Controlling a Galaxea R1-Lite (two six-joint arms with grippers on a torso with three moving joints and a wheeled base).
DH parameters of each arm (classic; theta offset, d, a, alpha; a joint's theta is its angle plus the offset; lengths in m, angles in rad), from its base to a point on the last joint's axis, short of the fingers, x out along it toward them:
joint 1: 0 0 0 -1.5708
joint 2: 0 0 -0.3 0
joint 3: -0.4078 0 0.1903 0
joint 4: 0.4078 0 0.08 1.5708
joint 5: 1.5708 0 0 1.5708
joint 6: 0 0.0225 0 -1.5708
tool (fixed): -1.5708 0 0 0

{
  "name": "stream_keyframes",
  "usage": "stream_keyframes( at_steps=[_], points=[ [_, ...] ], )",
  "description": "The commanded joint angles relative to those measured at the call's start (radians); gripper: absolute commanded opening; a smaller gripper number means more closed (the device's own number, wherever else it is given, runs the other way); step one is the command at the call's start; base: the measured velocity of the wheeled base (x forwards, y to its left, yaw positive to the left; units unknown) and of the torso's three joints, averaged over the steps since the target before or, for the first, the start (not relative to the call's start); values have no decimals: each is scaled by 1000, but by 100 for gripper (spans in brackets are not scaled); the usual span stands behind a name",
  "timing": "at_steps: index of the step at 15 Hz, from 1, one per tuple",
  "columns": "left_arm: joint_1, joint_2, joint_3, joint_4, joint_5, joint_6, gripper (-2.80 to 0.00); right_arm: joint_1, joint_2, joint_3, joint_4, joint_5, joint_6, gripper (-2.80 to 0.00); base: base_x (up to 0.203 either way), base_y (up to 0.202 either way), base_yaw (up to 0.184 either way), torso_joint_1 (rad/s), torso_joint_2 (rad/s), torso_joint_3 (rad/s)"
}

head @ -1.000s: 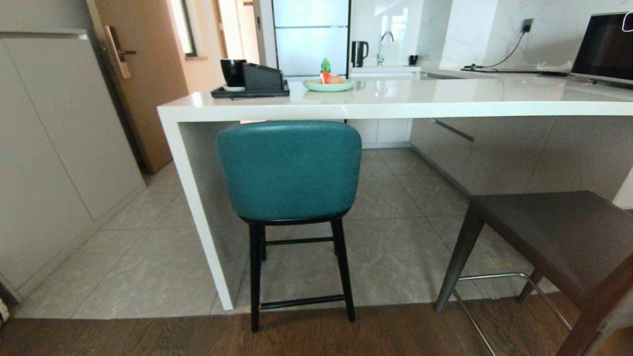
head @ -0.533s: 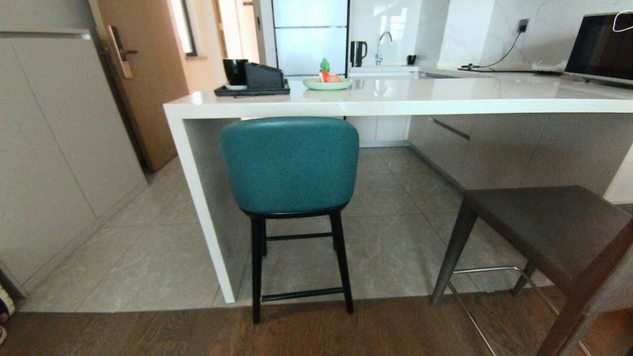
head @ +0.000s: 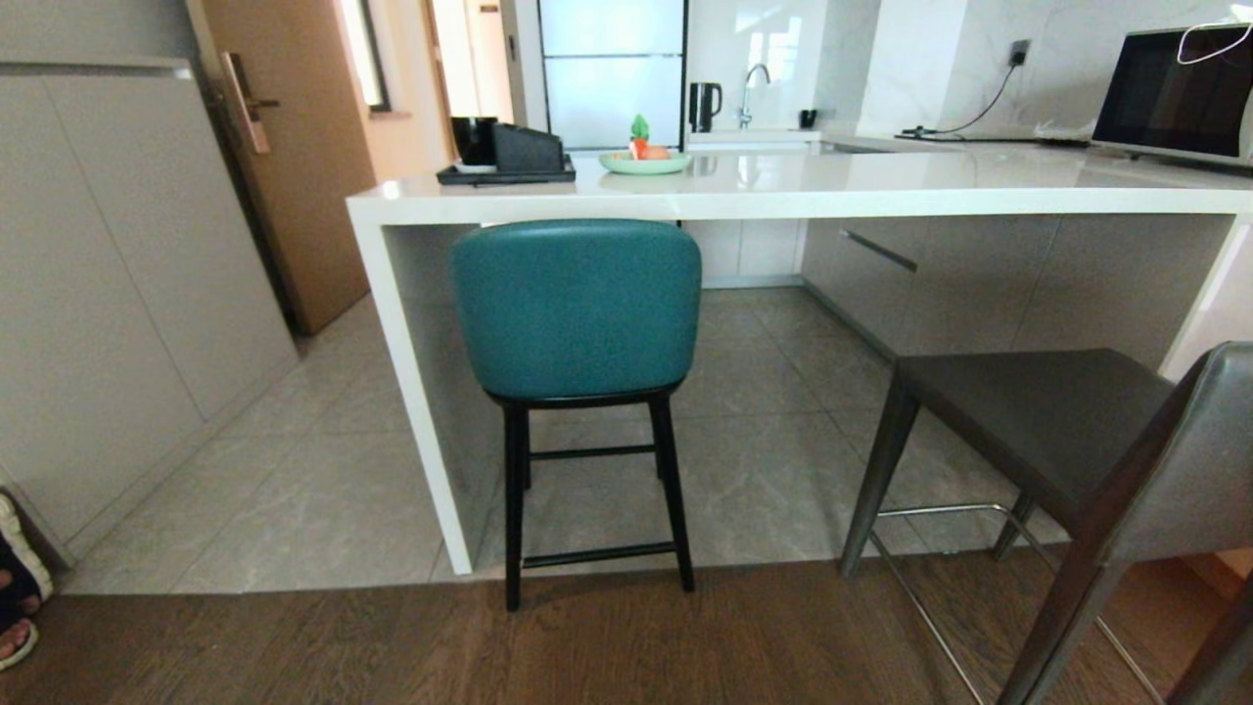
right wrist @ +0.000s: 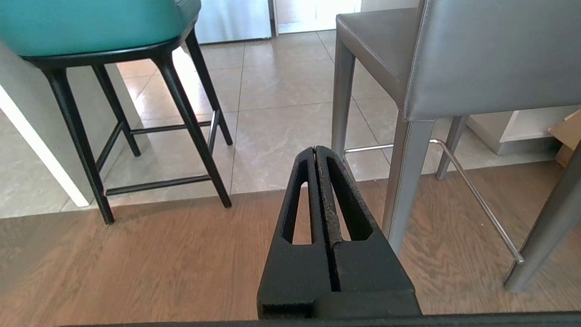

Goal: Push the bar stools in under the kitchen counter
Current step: Push the gray chair back under the dining table

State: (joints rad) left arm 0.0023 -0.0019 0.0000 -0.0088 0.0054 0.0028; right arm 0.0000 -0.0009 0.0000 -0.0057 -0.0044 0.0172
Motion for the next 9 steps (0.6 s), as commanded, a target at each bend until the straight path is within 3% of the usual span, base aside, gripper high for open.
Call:
stream_keyframes(
  at_steps=[1, 9],
  points=[
    [1, 2, 3, 0, 1, 0, -280, 0, 2, 5, 0, 0, 1, -280, 0, 0, 0, 0, 0, 0],
    [1, 2, 3, 0, 1, 0, -280, 0, 2, 5, 0, 0, 1, -280, 0, 0, 0, 0, 0, 0]
  ],
)
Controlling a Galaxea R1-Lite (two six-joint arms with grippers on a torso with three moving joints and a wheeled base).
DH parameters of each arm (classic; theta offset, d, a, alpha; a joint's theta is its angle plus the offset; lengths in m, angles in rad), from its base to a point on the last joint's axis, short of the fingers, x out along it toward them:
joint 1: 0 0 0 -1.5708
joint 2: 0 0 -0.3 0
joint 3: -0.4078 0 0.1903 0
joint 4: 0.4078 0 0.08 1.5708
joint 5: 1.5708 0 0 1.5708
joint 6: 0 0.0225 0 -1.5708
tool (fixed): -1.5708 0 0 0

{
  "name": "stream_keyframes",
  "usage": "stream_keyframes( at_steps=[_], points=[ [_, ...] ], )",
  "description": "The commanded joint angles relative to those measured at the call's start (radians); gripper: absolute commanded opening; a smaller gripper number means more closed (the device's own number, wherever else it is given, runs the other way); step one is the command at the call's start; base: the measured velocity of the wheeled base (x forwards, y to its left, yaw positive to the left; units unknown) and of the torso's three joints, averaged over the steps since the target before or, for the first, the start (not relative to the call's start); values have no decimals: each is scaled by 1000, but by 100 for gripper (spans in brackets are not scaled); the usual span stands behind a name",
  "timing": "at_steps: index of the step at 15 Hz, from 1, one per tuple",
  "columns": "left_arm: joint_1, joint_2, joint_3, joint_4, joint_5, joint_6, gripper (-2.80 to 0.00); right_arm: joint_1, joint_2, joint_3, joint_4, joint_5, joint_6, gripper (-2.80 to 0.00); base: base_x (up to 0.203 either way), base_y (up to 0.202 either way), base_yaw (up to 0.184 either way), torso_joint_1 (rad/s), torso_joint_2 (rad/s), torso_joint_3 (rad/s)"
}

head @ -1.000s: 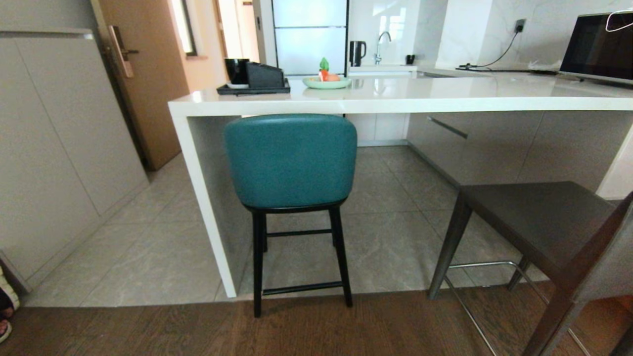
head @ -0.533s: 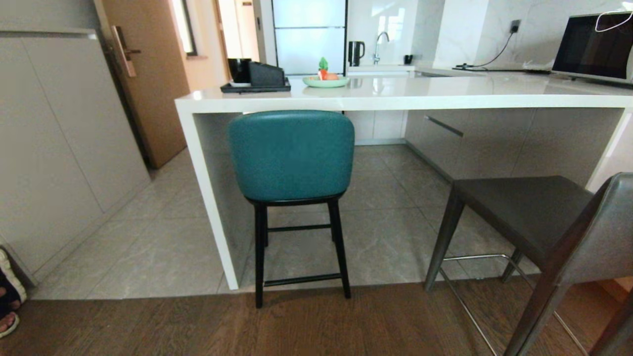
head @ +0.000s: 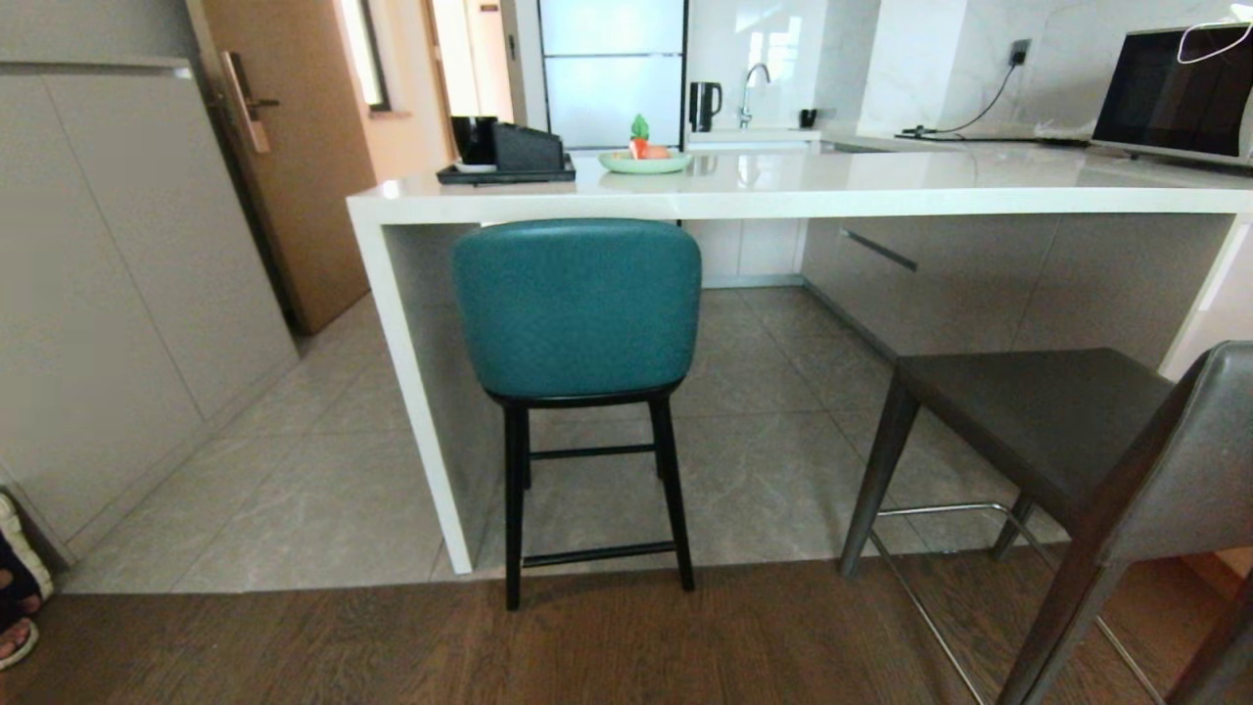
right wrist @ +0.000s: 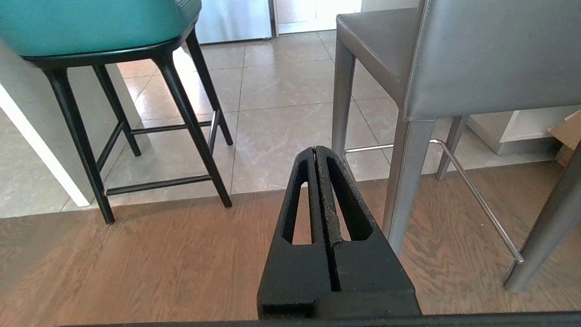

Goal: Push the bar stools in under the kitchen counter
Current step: Push the gray chair back under the dining table

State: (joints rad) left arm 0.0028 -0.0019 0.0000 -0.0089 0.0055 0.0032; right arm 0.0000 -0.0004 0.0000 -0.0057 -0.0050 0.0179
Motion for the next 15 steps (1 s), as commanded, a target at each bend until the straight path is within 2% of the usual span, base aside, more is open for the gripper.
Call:
stream_keyframes(
  at_steps=[1, 10, 15],
  points=[
    [0, 2, 3, 0, 1, 0, -280, 0, 2, 5, 0, 0, 0, -280, 0, 0, 0, 0, 0, 0],
    [2, 2, 3, 1, -1, 1, -280, 0, 2, 5, 0, 0, 0, -280, 0, 0, 0, 0, 0, 0],
    [2, 2, 3, 1, 1, 1, -280, 0, 2, 5, 0, 0, 0, -280, 1, -155, 2, 2, 2, 2]
  ],
)
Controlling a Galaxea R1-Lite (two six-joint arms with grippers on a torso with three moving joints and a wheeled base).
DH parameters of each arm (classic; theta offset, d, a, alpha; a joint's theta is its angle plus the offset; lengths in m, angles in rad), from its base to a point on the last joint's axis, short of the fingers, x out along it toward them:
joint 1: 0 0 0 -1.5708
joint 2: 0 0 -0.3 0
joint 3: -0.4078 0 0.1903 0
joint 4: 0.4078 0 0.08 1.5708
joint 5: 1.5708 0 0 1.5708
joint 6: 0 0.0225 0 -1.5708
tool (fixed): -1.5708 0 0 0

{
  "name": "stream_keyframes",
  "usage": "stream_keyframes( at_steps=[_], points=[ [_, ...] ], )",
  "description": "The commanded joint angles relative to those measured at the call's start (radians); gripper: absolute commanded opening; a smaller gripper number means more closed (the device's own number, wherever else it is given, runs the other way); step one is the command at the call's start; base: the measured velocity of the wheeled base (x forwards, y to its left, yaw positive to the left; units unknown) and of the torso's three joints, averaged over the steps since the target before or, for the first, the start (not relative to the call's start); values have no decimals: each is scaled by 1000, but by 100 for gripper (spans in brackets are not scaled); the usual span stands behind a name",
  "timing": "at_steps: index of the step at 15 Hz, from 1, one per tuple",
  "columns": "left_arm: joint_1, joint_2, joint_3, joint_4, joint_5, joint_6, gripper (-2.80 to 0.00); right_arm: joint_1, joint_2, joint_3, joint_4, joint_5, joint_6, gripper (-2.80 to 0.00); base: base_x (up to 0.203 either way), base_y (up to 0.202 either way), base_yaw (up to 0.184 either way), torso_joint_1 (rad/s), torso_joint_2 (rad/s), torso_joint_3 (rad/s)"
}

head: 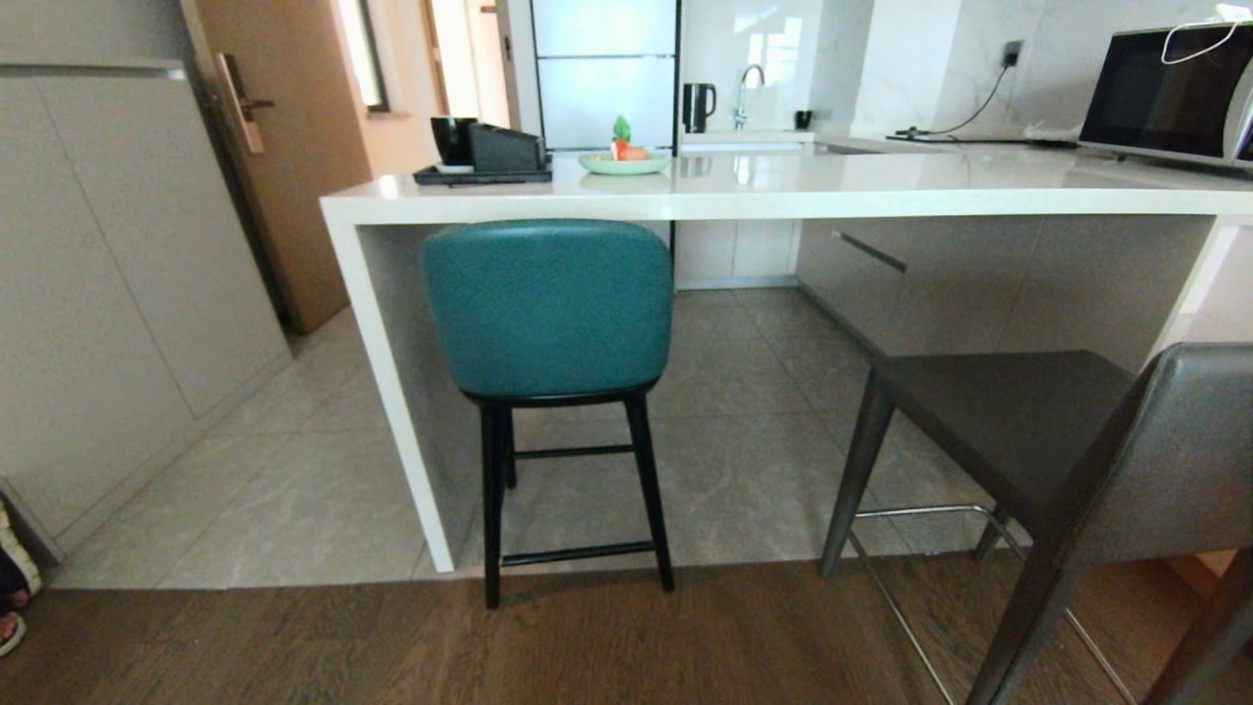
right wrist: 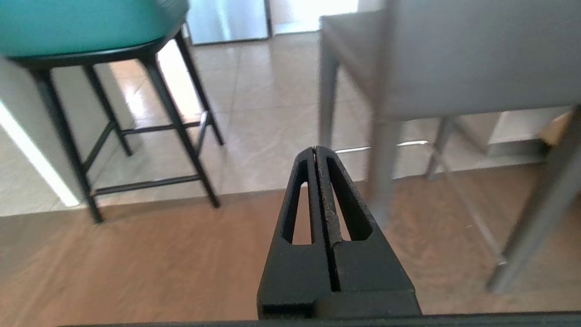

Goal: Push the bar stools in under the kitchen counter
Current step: Push the gray chair back under the dining table

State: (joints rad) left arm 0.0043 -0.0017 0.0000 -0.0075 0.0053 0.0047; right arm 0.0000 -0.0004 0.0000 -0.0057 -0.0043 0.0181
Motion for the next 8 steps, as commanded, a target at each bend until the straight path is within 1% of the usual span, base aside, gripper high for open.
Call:
stream_keyframes(
  at_steps=[1, 8],
  points=[
    [0, 2, 3, 0, 1, 0, -280, 0, 2, 5, 0, 0, 0, -280, 0, -189, -5, 1, 3, -3],
    [0, 2, 3, 0, 1, 0, -280, 0, 2, 5, 0, 0, -1, -280, 0, -195, 1, -1, 1, 5]
  ],
)
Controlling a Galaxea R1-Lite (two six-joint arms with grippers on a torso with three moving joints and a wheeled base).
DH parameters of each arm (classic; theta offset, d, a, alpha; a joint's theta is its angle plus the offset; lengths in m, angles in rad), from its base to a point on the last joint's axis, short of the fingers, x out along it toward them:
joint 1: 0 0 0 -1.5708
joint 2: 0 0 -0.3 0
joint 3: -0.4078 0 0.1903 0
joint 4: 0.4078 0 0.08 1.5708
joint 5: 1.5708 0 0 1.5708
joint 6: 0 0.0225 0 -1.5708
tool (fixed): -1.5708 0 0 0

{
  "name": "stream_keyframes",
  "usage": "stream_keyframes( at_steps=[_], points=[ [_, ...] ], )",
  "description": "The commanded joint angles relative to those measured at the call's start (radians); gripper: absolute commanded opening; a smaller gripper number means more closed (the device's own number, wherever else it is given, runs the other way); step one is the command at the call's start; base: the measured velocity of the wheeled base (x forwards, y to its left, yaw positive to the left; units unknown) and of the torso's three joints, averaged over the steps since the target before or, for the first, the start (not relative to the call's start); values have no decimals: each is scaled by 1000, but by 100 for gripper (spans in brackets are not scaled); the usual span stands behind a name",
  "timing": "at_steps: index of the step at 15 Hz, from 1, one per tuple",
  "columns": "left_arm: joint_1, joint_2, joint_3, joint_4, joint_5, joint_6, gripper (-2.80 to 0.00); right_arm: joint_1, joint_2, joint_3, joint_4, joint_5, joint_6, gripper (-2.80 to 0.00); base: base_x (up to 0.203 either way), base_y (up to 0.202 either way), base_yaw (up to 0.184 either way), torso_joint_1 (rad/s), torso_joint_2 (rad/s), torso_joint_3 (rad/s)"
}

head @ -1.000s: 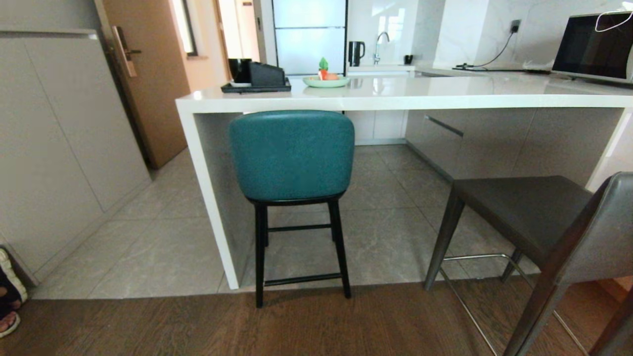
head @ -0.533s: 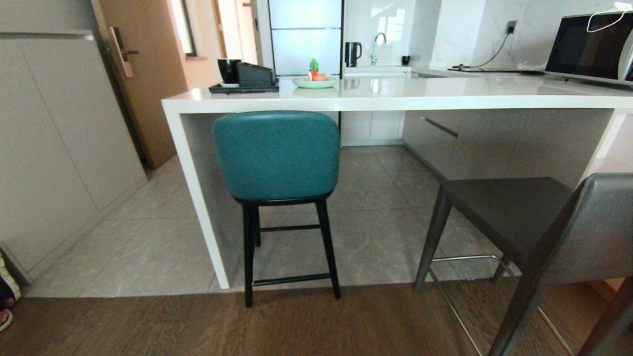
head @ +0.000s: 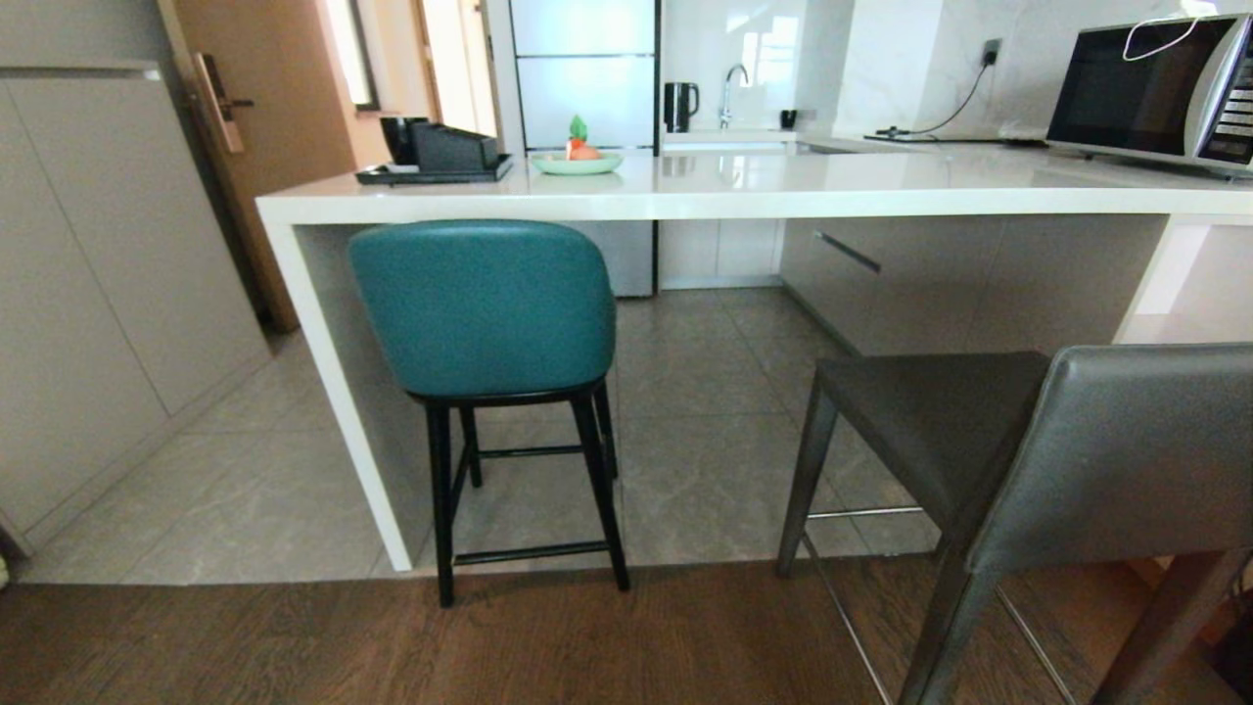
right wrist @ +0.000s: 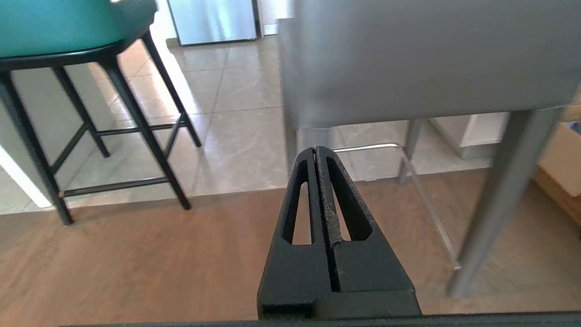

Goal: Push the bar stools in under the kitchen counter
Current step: Push the gray chair back under the dining table

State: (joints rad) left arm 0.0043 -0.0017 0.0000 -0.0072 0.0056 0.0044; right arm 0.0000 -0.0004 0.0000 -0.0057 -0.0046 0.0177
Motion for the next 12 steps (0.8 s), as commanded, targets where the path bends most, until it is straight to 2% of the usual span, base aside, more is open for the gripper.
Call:
stream_keyframes(
  at_steps=[1, 12],
  points=[
    [0, 2, 3, 0, 1, 0, -280, 0, 2, 5, 0, 0, 1, -280, 0, -198, -1, 2, 0, 2],
    [0, 2, 3, -1, 1, 0, -280, 0, 2, 5, 0, 0, 1, -280, 0, -194, 3, 0, 4, 3]
  ],
)
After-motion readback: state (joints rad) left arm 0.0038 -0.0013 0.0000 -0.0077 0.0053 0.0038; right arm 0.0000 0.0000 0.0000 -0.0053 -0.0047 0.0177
